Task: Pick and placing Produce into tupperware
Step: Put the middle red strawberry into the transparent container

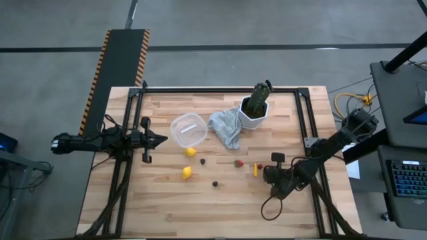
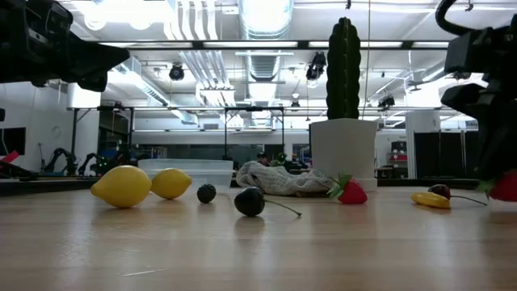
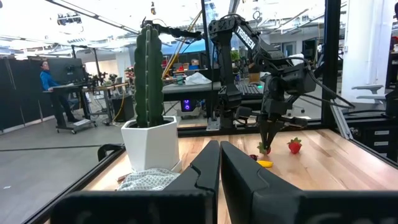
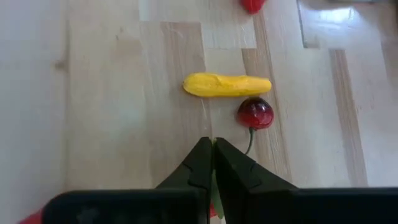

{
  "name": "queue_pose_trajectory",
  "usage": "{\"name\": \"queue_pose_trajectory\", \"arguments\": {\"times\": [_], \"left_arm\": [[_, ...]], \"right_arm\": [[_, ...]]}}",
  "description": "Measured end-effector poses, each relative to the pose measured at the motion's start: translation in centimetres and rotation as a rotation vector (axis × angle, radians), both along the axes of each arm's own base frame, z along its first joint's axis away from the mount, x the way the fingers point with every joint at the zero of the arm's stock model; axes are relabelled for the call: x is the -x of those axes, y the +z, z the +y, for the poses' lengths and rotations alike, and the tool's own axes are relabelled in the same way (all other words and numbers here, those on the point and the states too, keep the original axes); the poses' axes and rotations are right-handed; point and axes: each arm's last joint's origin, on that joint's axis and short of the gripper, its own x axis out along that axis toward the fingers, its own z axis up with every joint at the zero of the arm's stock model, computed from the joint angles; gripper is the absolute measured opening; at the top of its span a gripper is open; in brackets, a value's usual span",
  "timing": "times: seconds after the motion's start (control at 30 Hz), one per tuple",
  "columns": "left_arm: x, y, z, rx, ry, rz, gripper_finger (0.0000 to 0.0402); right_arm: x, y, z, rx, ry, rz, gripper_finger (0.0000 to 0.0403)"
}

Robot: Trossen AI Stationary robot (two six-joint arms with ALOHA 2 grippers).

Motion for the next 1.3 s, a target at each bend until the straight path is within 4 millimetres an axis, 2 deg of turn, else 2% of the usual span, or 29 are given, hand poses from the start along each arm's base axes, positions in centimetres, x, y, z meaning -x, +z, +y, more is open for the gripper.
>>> {"name": "queue_pose_trajectory", "arguments": {"times": [0.43, 0.57, 0.7, 0.87, 1.03, 1.2, 1.3], "left_arm": [[0.0, 0.0, 0.0, 0.000, 0.000, 0.000, 0.0000], [0.0, 0.0, 0.0, -0.001, 0.000, 0.000, 0.0000], [0.0, 0.0, 0.0, -0.001, 0.000, -0.001, 0.0000], [0.0, 0.0, 0.0, -0.001, 0.001, -0.001, 0.0000], [0.0, 0.0, 0.0, -0.001, 0.000, -0.001, 0.0000], [0.0, 0.0, 0.0, -0.001, 0.000, -0.001, 0.0000], [0.0, 0.0, 0.0, -0.001, 0.000, -0.001, 0.0000]], "right_arm": [[-1.5, 2.8, -0.2, 0.019, -0.025, -0.117, 0.0009], [-2.7, 3.4, -0.5, 0.025, -0.047, -0.204, 0.0009], [-4.9, 4.3, -1.0, 0.006, -0.006, -0.341, 0.0008], [-7.5, 5.5, -2.9, -0.003, 0.021, -0.476, 0.0008], [-9.0, 6.3, -5.1, 0.016, 0.021, -0.551, 0.0008], [-10.7, 7.3, -6.5, 0.007, 0.076, -0.683, 0.0008], [-11.9, 7.2, -7.3, 0.036, 0.097, -0.716, 0.0008]]}}
